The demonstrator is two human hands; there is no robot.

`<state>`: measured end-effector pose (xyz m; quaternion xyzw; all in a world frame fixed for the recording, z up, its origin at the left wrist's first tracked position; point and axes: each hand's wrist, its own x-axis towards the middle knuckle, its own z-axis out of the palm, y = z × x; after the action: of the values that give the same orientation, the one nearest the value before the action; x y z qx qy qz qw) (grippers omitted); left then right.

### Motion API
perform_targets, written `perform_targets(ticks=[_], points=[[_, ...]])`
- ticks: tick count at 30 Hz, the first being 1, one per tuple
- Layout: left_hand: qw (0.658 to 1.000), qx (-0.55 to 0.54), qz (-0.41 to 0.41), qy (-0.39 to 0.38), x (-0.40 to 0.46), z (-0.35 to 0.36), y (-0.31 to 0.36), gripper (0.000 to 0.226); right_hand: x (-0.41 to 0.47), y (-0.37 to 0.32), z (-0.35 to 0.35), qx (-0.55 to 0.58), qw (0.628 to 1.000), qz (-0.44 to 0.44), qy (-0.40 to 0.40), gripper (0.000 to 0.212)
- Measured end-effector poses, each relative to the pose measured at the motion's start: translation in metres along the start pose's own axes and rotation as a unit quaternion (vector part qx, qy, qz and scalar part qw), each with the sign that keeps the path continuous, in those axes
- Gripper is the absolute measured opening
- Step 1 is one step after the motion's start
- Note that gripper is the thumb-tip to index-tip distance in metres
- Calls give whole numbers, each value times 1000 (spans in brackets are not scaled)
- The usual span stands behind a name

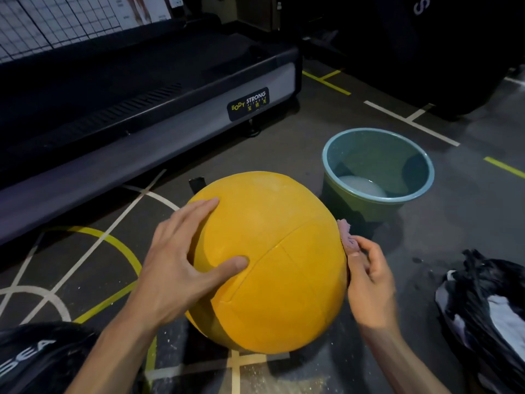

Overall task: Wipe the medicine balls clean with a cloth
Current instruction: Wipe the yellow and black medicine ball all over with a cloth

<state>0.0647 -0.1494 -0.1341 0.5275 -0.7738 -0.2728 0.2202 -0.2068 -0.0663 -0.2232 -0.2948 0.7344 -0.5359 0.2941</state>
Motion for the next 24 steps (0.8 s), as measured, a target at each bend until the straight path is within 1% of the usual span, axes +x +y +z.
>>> perform_targets(ticks=[2,3,5,6,7,9,10,11,13,14,15,16,17,18,19,21,22,23,24], points=[[1000,7,12,9,-8,5,0,104,-9,-17,3,-1,999,-32,4,32],[1000,7,16,13,-11,7,1,104,-16,-28,7,-8,998,-67,-5,36],[1000,7,22,19,-15,11,1,104,-31,-51,19,-34,984,-173,-32,40],[999,8,22,22,-17,12,1,103,-39,-59,25,-56,968,-238,-57,42],[999,10,20,26,-20,11,-1,103,-46,-64,31,-83,945,-304,-90,45],[999,9,13,35,-29,9,-7,101,-49,-60,32,-126,888,-412,-159,50],[999,7,8,37,-33,8,-9,101,-44,-56,27,-128,877,-426,-182,52],[999,6,5,38,-38,8,-10,100,-37,-50,19,-118,887,-407,-184,52],[999,4,8,42,-47,12,-11,99,-20,-43,2,-104,945,-287,-120,46],[999,3,11,43,-50,15,-9,98,-14,-43,-4,-101,966,-220,-96,43],[999,0,15,45,-52,19,-7,97,-12,-44,-6,-99,975,-180,-85,42],[999,-1,22,49,-54,23,-5,96,-16,-48,-5,-97,976,-178,-77,42],[998,3,30,54,-55,26,-4,95,-24,-55,-1,-92,969,-214,-77,43],[997,10,39,60,-56,28,-3,94,-35,-63,6,-91,953,-270,-99,43],[997,15,47,67,-57,30,-4,94,-48,-69,12,-103,927,-333,-140,43],[994,20,62,82,-61,32,-7,93,-59,-70,17,-168,847,-444,-238,45],[994,21,68,88,-62,33,-9,92,-52,-69,14,-186,824,-467,-262,46],[993,19,72,93,-64,35,-10,91,-38,-66,8,-182,830,-457,-262,47],[993,14,71,96,-65,36,-11,90,-22,-66,2,-169,863,-411,-239,49]])
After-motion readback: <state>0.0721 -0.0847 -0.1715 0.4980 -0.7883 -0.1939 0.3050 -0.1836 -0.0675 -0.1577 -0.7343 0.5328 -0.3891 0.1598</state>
